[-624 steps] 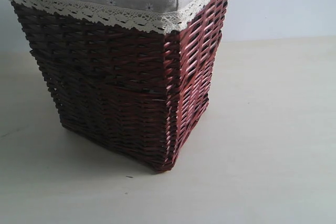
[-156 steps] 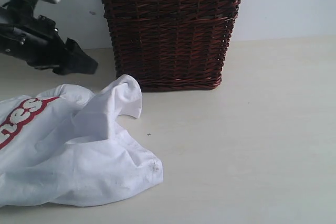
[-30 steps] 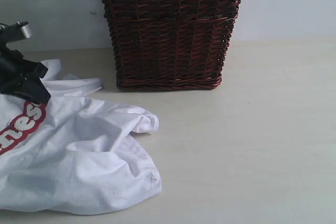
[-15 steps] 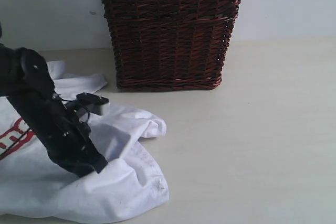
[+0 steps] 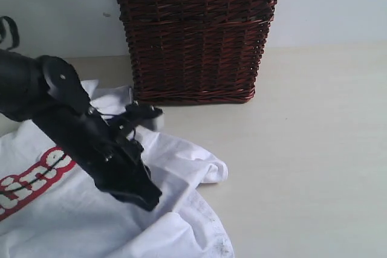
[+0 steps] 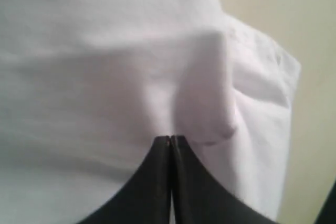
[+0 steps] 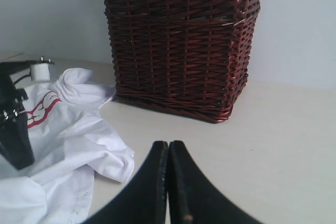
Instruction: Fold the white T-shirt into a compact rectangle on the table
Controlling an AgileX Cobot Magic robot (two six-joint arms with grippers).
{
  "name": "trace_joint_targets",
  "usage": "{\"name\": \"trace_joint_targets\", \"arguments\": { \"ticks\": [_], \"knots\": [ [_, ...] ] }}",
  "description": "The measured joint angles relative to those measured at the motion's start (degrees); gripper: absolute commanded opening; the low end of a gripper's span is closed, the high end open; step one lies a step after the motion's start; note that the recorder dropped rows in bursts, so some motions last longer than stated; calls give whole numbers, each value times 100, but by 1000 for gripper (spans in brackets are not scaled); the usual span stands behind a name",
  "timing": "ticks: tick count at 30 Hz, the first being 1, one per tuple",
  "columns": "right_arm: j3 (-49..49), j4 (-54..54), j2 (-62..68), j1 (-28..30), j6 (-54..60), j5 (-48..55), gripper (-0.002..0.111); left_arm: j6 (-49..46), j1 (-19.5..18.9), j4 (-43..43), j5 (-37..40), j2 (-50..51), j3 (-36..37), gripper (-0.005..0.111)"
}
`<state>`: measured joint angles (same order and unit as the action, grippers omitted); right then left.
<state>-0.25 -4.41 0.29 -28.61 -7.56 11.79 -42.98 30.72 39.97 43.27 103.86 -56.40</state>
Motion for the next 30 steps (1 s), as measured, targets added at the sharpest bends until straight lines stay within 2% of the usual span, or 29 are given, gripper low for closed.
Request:
{"name": "trace_joint_targets", "arguments": {
  "ticks": [2, 6, 8, 12, 17, 25, 30],
  "knots": [
    [0, 0, 0, 0, 0, 0, 0, 0, -193, 0, -267, -295, 0, 0],
    [0, 0, 0, 0, 0, 0, 0, 50, -929, 16, -938, -1416, 0, 0],
    [0, 0, 0, 0, 0, 0, 0, 83, -1110, 16, -1122, -1805, 0, 0],
    [0, 0, 0, 0, 0, 0, 0, 104, -1164, 30, -1529, -2224, 30, 0],
    [0, 0, 0, 49, 0, 0, 0, 118, -1164, 30, -1639, -2531, 67, 0],
    [0, 0, 0, 1537, 0, 0, 0, 245, -1164, 42, -2083, -3486, 440, 0],
    [0, 0, 0, 1692, 0, 0, 0, 248, -1164, 42, -2112, -3665, 464, 0]
  ]
}}
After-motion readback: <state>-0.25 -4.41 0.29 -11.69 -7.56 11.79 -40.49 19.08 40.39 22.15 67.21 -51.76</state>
